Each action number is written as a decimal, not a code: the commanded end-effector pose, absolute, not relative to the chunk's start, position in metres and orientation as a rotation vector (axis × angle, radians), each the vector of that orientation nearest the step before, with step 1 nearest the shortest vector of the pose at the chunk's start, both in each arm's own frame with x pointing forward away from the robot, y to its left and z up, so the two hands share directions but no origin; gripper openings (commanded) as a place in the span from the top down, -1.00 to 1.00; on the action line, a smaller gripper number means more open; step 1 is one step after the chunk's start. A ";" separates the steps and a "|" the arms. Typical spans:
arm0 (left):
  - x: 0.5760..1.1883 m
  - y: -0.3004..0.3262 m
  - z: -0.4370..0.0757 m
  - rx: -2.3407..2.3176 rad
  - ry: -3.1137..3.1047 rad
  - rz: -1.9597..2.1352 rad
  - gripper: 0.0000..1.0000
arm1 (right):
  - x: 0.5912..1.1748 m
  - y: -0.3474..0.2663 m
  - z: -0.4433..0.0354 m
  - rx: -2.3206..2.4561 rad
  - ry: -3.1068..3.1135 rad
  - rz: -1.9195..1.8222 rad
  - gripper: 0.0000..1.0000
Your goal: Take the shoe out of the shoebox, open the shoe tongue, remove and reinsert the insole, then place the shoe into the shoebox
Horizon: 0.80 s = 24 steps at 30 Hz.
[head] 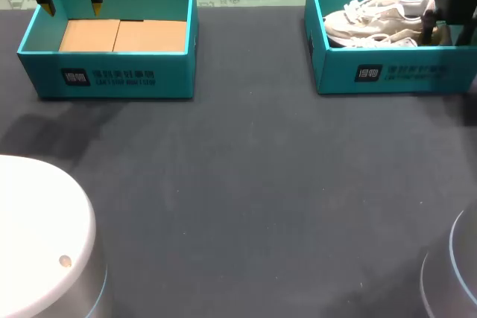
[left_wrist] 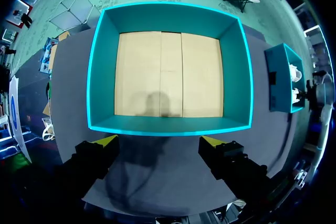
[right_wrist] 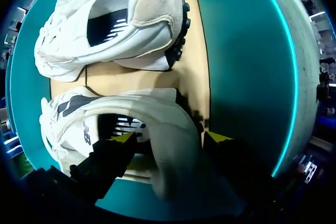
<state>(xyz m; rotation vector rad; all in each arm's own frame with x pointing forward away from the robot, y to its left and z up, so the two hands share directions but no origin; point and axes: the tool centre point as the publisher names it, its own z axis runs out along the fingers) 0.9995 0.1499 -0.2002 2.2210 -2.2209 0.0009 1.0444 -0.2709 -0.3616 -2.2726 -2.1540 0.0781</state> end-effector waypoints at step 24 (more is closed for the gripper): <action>1.000 0.150 -0.200 2.221 -2.221 0.000 -1.00 | 1.045 -0.275 -0.367 -2.283 -2.133 0.105 0.57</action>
